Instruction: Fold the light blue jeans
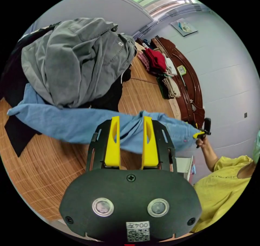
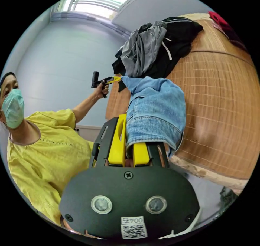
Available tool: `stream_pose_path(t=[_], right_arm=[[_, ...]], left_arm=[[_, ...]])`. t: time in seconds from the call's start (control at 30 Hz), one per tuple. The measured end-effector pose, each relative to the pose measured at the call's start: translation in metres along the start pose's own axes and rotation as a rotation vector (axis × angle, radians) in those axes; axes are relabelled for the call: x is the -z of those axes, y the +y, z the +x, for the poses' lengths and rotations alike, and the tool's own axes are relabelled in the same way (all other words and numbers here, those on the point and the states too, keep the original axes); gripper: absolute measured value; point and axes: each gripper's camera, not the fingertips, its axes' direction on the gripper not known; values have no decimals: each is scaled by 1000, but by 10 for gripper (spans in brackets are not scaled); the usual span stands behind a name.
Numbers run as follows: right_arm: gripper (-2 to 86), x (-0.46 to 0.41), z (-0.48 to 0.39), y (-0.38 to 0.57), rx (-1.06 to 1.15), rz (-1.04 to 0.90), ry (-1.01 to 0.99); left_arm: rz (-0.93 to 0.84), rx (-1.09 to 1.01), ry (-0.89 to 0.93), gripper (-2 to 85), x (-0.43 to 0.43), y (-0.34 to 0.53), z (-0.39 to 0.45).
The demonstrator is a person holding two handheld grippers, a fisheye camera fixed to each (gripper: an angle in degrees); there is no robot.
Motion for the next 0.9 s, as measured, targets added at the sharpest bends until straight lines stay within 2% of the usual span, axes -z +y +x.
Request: stream_pose_path(t=[0.13, 0.23, 0.4, 0.67, 0.77, 0.9], right_arm=[[20, 17, 11, -30, -15, -76, 130], [22, 12, 34, -53, -55, -161, 325], [26, -10, 98, -85, -182, -291, 522], [31, -57, 204, -115, -163, -514, 559], [34, -61, 242, -114, -196, -497, 498], [38, -95, 273, -111, -173, -607, 587]], left_arm=[[-69, -41, -26, 123, -12, 30, -5], [-150, -105, -68, 122, -35, 48, 1], [-188, -125, -89, 122, -89, 74, 28], [-144, -38, -187, 120, -203, 92, 96], [-126, -68, -265, 119, -256, 80, 123], [-159, -138, -271, 116, -327, 47, 131]])
